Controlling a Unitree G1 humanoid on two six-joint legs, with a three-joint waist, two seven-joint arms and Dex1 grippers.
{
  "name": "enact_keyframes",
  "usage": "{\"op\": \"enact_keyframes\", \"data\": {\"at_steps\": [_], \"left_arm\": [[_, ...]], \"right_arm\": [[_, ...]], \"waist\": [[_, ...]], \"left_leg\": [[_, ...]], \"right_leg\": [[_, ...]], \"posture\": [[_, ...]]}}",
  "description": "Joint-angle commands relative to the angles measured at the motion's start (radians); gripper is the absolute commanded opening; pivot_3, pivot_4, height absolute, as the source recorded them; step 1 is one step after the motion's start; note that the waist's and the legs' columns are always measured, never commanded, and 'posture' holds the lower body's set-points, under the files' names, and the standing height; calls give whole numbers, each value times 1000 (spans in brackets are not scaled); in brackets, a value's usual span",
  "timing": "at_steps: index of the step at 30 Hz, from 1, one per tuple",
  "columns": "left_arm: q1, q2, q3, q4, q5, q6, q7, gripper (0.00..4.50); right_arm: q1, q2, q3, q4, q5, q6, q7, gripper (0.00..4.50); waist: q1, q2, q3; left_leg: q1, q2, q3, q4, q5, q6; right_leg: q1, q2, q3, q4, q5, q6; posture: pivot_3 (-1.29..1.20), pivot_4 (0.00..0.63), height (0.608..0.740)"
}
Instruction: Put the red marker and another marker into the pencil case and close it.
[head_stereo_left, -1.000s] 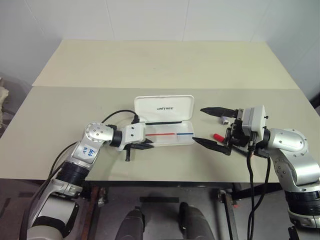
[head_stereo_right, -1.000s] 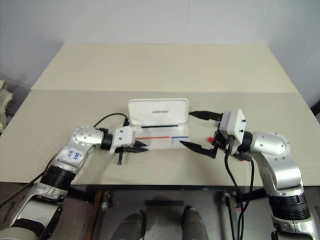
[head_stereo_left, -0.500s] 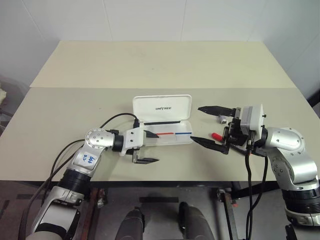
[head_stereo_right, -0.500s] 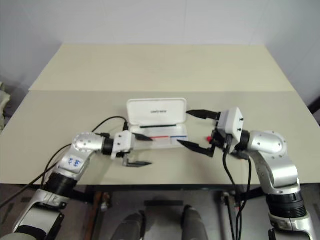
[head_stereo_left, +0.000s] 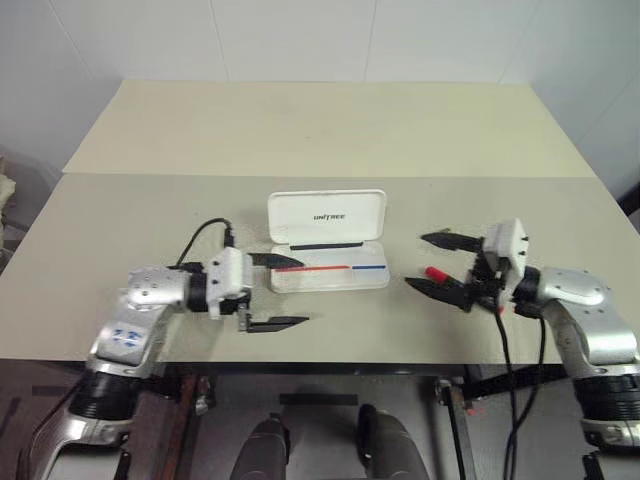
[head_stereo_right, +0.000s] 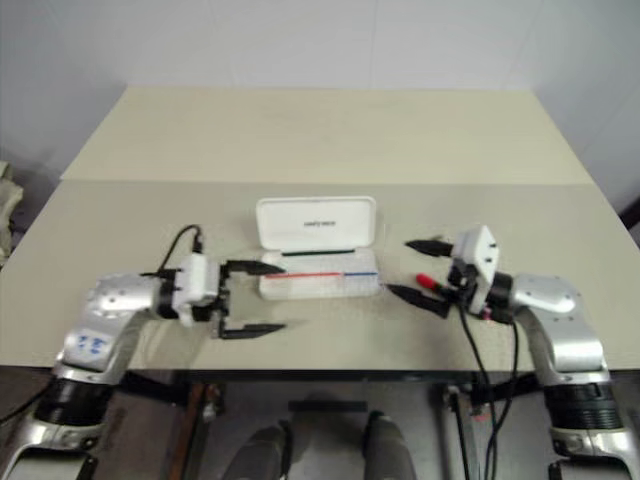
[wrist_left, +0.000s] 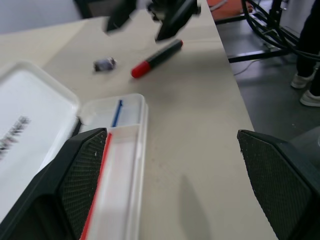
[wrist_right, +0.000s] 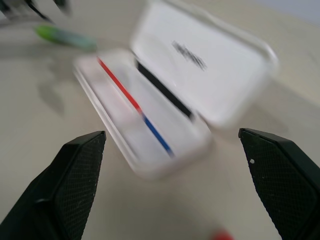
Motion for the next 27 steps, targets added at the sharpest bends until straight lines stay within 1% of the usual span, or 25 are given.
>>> {"op": "enact_keyframes", "data": {"at_steps": [1, 3, 7, 10, 12, 15, 18, 20, 21, 23, 24, 27], "left_arm": [[12, 26, 48, -65, -61, 33, 2, 4476], [17, 40, 65, -71, -80, 52, 2, 4476], [26, 94, 120, -47, -103, 44, -36, 4476], [22, 104, 135, -26, -105, 44, -32, 4476], [22, 107, 147, -5, -101, 39, -31, 4476], [21, 114, 160, 11, -98, 37, -31, 4500], [20, 119, 166, 20, -100, 38, -33, 4500], [17, 121, 170, 27, -95, 33, -30, 4500], [15, 121, 171, 30, -93, 30, -29, 4500], [14, 120, 171, 32, -91, 28, -26, 4500], [14, 119, 170, 32, -90, 27, -25, 4500], [13, 115, 165, 33, -87, 26, -20, 4500]], "right_arm": [[-4, -32, -41, 58, -23, -50, 21, 4500], [-16, -39, -54, 101, -28, -50, 25, 4500], [-22, -87, -49, 288, -82, -101, 77, 4500], [-36, -88, -37, 361, -100, -118, 91, 4500], [-22, -88, -14, 408, -128, -140, 111, 4500], [-12, -79, -3, 449, -149, -173, 133, 3862], [-17, -72, -2, 463, -155, -196, 136, 2768], [-31, -52, -2, 421, -141, -201, 136, 2128], [-36, -44, -2, 403, -137, -204, 137, 1687], [-42, -31, -5, 373, -134, -208, 134, 960], [-42, -25, -8, 360, -129, -208, 136, 690], [-44, -14, -7, 299, -118, -209, 144, 638]], "waist": [[-1, 0, 0], [-4, 0, 0], [-6, 0, 0], [-5, 0, 0], [-5, 0, 0], [-6, 0, 0], [-6, 0, 0], [-6, 0, 0], [-7, 0, 0], [-15, 0, 0], [-19, 0, 0], [-27, 0, 0]], "left_leg": [[0, 0, 0, 0, 0, 0], [1, 0, 2, 0, 0, 0], [1, 0, 4, 1, 0, 0], [1, 0, 6, 0, 0, 1], [2, 0, 7, 1, 0, 1], [2, 0, 8, 1, 0, 1], [3, 1, 9, 1, 0, 1], [3, 0, 9, 1, 0, 1], [3, 0, 9, 2, 0, 1], [3, 0, 9, 2, 0, 1], [3, 0, 10, 2, 0, 1], [4, 0, 10, 2, 0, 1]], "right_leg": [[0, 0, 0, 0, 0, -1], [0, 0, 1, 0, 0, -1], [0, 0, 3, 0, 0, -2], [0, 0, 4, -1, -2, -6], [0, 0, 6, -1, -5, -12], [0, 1, 8, -1, -5, -11], [0, 2, 9, -1, -5, -11], [0, 2, 9, 0, -5, -11], [0, 2, 10, 0, -5, -11], [0, 2, 10, 0, -4, -11], [0, 2, 11, 0, -4, -11], [0, 2, 11, 1, -4, -11]], "posture": [[0, 150, 740], [0, 150, 740], [0, 150, 740], [0, 150, 740], [0, 150, 740], [0, 150, 740], [0, 150, 740], [0, 150, 740], [0, 150, 740], [0, 150, 740], [0, 150, 740], [0, 150, 740]]}}
